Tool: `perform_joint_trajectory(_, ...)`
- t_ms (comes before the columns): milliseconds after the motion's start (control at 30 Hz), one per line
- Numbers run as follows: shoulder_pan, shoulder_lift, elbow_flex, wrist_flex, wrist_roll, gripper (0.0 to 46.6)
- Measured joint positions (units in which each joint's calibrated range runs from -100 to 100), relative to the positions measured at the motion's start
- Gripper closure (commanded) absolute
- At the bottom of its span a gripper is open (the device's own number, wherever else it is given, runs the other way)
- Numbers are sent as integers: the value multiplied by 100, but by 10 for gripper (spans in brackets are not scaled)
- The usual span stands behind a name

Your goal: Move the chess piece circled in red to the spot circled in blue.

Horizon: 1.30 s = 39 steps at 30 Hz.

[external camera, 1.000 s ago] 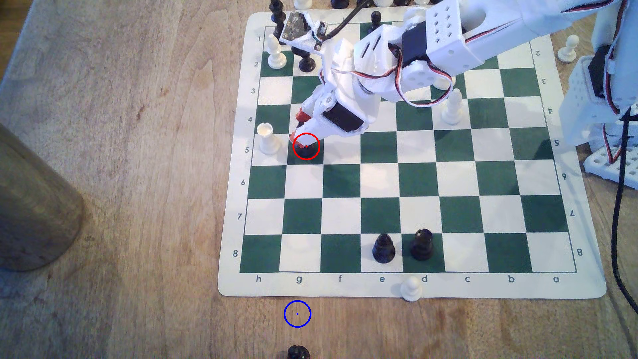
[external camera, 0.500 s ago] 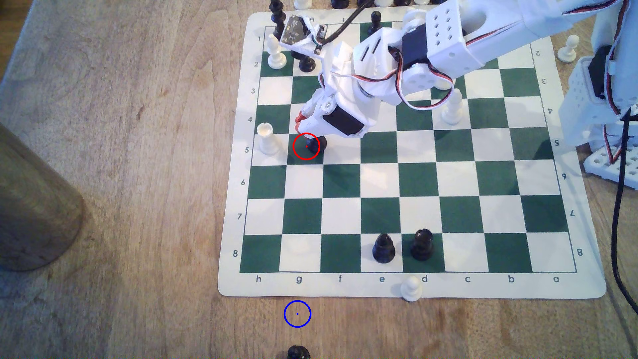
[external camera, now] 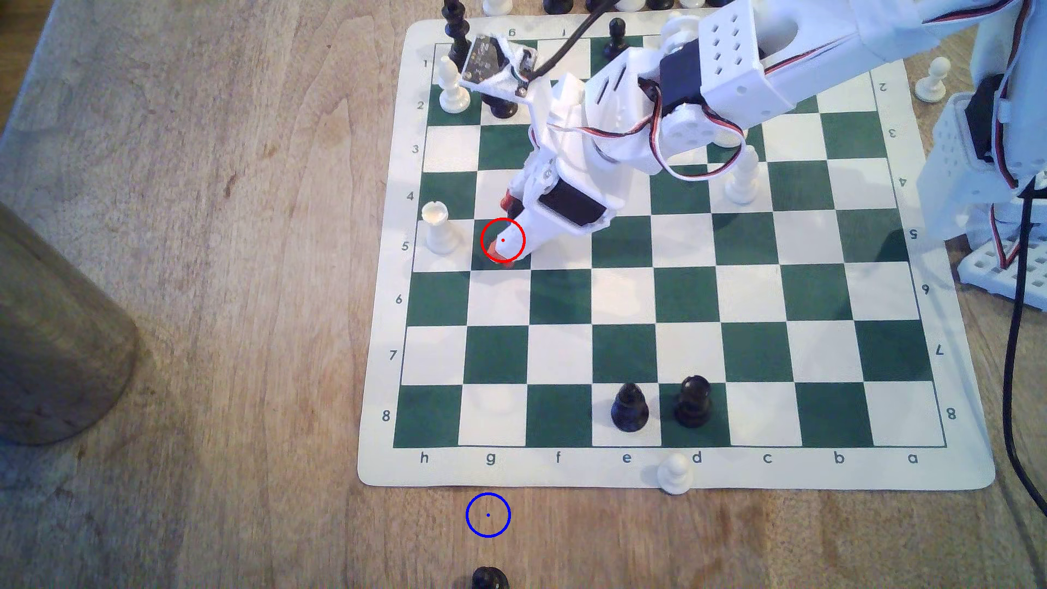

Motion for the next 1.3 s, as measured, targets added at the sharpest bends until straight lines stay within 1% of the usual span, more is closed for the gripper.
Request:
perform_joint_trajectory(200, 0, -75, 0, 135, 0, 326)
perform_joint_trajectory(267, 0, -142, 0, 151, 0, 356)
perform_joint_trajectory(333, 0, -151, 0, 151, 0, 368)
perform_joint_trajectory(467, 0, -151, 0, 191, 0, 364)
perform_joint_trajectory(633, -44, -151, 0, 279, 0, 373)
perform_joint_trajectory(867, -37, -276, 9, 279, 0, 430)
perform_joint_trajectory(1200, -37, -360, 9, 343, 0, 440)
perform_joint_trajectory(1300, -81, -721, 9, 542, 0, 440)
